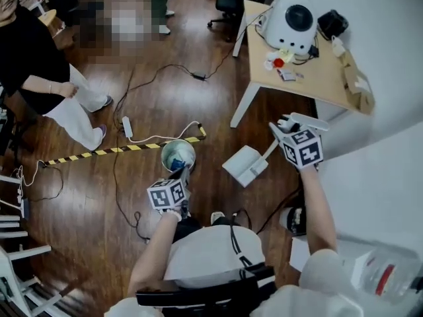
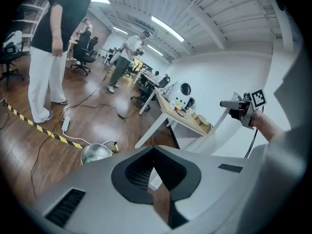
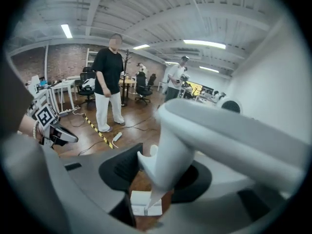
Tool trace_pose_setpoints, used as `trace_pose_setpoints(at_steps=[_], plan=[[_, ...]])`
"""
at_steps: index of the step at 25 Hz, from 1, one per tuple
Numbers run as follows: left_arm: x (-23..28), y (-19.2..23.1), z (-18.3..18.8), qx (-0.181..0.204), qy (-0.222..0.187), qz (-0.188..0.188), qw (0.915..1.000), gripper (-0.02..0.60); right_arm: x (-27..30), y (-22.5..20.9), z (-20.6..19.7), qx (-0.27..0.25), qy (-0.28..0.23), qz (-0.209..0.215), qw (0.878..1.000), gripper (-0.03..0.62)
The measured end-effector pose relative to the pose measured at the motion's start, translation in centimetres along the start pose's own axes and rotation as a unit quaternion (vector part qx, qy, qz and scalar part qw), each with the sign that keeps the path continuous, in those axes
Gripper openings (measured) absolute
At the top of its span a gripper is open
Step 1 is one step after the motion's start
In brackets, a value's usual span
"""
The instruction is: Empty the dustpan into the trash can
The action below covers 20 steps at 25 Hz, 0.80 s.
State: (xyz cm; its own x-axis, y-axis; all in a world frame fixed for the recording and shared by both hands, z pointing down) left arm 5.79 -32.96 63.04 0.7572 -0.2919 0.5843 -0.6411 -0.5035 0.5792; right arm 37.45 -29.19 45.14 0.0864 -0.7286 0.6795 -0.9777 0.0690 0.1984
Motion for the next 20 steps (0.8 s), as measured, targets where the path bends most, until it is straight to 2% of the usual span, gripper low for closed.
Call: trace_pose_setpoints(at_steps=[6,11,17,20], plan=[[1.8,-2.6,-0.8,0.018,0.025,-0.008,0.9995,-0.011,0.5,-5.3,-10.7,0.096,0.040,-0.076,0.992,0.184],[2.8,-3.7,-1.4,0.030,0.044,-0.005,0.9986,-0.011,1.6,-7.4,-18.6,0.176,0.053,-0.140,0.973,0.184],[3.8,-5.3,-2.7,0.045,0.067,0.000,0.9967,-0.011,2.6,-9.0,-25.3,0.229,0.041,-0.185,0.955,0.186],[4.0,-5.6,-3.8,0.051,0.080,0.003,0.9954,-0.011,2.3,-9.6,-29.0,0.265,0.037,-0.213,0.940,0.186]])
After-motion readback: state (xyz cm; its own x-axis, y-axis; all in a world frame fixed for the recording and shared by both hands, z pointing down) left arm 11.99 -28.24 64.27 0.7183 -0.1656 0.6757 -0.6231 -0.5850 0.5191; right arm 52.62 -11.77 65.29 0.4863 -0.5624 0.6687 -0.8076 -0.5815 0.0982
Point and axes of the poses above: the fingertips, and each gripper's own axes: x forward along the fingers, y to its left, z out of its top, the point moved 1 cm from there along -x, backward along the fingers, and after that the axes turned 2 degrees about y, right-handed, at the moved point
